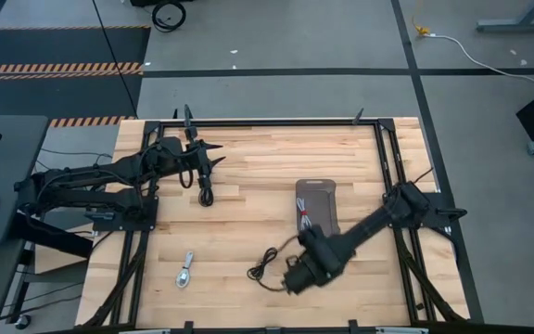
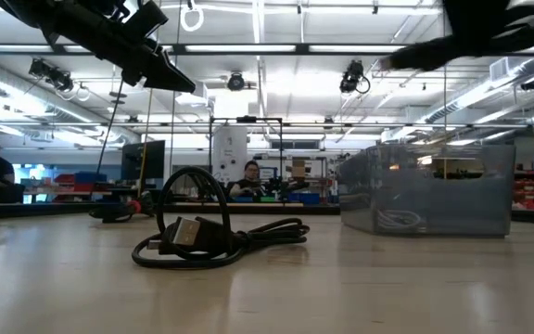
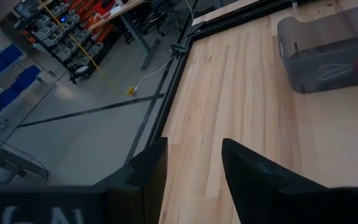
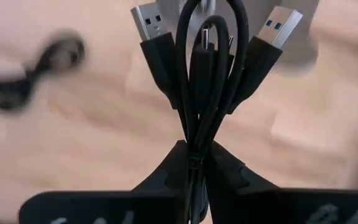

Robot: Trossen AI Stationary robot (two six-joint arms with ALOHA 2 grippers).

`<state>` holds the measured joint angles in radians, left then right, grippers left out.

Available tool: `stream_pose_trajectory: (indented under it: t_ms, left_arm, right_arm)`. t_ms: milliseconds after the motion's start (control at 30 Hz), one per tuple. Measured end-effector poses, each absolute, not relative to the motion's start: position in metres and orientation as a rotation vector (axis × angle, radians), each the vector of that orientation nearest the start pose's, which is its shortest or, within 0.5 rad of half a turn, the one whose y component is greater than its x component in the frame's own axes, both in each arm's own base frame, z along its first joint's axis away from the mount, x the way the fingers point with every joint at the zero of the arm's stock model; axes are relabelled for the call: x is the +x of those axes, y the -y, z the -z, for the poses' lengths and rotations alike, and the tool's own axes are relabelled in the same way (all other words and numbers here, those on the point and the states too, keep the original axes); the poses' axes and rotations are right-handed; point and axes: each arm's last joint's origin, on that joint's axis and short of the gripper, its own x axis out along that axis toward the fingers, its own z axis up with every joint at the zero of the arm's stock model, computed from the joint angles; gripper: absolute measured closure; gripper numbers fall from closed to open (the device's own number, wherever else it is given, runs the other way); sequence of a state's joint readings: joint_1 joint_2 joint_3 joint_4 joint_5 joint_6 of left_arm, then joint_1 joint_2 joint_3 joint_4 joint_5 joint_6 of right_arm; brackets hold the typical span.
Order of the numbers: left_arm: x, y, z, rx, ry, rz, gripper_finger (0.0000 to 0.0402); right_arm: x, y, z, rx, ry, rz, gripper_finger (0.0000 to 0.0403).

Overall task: Pick and place USB-C Cables
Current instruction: Put the bottom black charger cable into the black bin

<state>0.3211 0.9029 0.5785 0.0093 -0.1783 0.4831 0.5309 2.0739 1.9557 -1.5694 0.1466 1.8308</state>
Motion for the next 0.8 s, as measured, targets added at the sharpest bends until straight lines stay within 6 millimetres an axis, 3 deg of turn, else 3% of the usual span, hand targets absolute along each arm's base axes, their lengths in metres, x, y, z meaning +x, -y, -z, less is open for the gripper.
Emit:
stream_pose_trajectory:
  t_ms: [400, 633, 800]
  left_arm:
    - [0.187, -0.068, -0.259, 0.449, -0.438, -0.406, 0.0241]
    - [0.187, -0.068, -0.259, 0.449, -0.439, -0.406, 0.0241]
    - [0.187, -0.068, -0.258, 0.447, -0.451, -0.403, 0.0241]
  right_arm:
    - [0.373, -0.091, -0.262, 0.744, -1.300, 1.136, 0.0370]
    - [0.377, -0.062, -0.261, 0.776, -1.337, 1.142, 0.0370]
    - [0.373, -0.052, -0.244, 0.791, -1.410, 1.200, 0.0370]
